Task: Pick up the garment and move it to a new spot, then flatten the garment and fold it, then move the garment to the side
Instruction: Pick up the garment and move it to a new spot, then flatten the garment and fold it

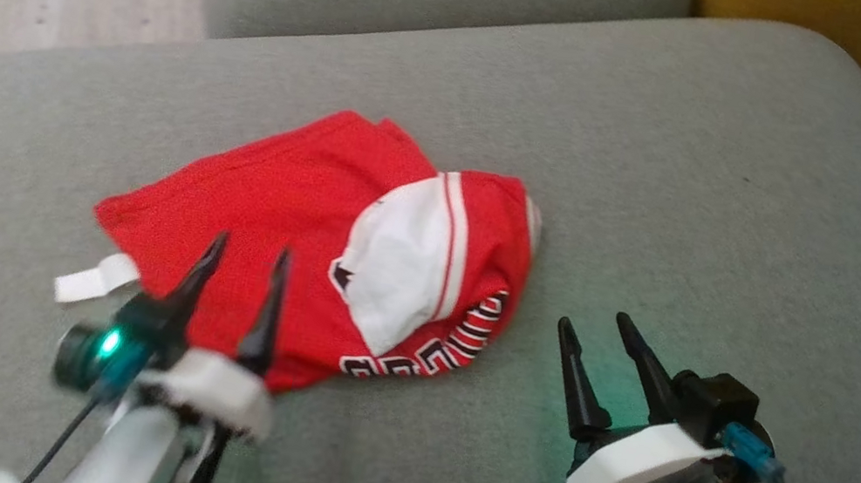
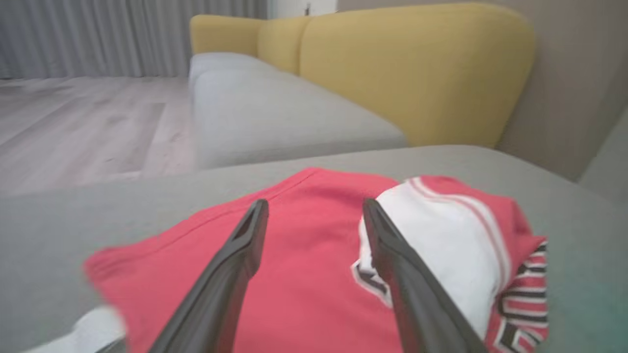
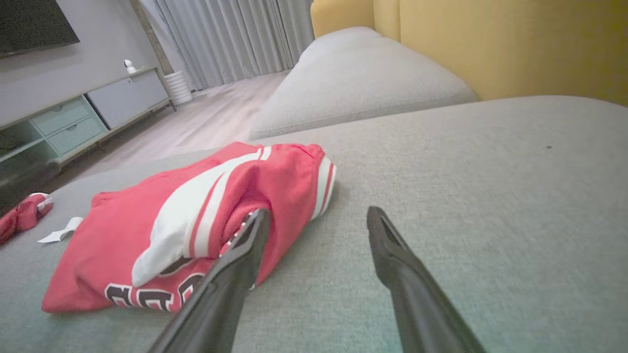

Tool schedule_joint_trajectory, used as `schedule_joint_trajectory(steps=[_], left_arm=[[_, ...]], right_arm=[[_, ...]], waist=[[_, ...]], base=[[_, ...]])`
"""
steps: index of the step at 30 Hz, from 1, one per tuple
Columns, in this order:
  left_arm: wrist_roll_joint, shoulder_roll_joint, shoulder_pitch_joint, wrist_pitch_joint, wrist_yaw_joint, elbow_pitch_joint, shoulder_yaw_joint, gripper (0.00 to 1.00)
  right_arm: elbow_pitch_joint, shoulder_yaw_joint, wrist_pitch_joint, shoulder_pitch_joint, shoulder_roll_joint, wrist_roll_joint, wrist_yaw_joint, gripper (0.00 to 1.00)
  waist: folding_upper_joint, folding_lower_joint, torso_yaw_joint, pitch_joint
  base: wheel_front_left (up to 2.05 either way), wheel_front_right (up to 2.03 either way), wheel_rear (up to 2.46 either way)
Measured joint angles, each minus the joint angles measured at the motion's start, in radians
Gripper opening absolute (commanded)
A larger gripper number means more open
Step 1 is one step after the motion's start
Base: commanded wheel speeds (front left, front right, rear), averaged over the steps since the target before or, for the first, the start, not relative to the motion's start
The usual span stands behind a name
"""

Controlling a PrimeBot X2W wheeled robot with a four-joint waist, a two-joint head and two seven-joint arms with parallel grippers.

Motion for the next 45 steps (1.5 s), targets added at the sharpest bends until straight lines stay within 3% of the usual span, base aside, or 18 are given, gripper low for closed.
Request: schedule_joint_trajectory(steps=[14, 24, 32, 39, 42, 45], left_arm=[[0.078, -0.006, 0.263, 0.000, -0.003, -0.120, 0.214, 1.00], [0.105, -0.026, 0.356, 0.000, -0.036, -0.158, 0.265, 1.00], [0.082, -0.026, 0.350, 0.000, -0.037, -0.157, 0.210, 1.00], [0.057, -0.026, 0.321, 0.000, -0.035, -0.153, 0.146, 1.00], [0.055, -0.027, 0.312, 0.000, -0.030, -0.149, 0.136, 1.00], [0.031, -0.026, 0.310, 0.000, -0.029, -0.143, 0.115, 1.00]], right_arm=[[0.014, -0.070, 0.000, 0.031, 0.002, -0.027, 0.000, 1.00], [0.024, -0.092, 0.000, 0.060, 0.003, -0.036, 0.000, 1.00], [0.024, -0.052, 0.000, 0.037, 0.003, -0.044, 0.000, 1.00], [0.060, 0.061, 0.000, -0.127, 0.002, -0.080, 0.000, 1.00], [0.122, 0.103, 0.000, -0.158, 0.004, -0.102, 0.000, 1.00], [0.256, 0.081, 0.000, -0.160, 0.003, -0.149, 0.000, 1.00]], waist=[[0.0000, 0.0000, 0.155, -0.029], [0.0000, 0.0000, 0.207, -0.041], [0.0000, 0.0000, 0.233, -0.028], [0.0000, 0.0002, 0.282, 0.003], [0.0000, 0.0001, 0.304, 0.012], [0.0000, 0.0001, 0.327, 0.021]], base=[[0.00, 0.00, 0.00], [0.00, 0.00, 0.00], [0.00, 0.00, 0.00], [0.00, 0.00, 0.00], [0.00, 0.00, 0.00], [0.00, 0.00, 0.00]])
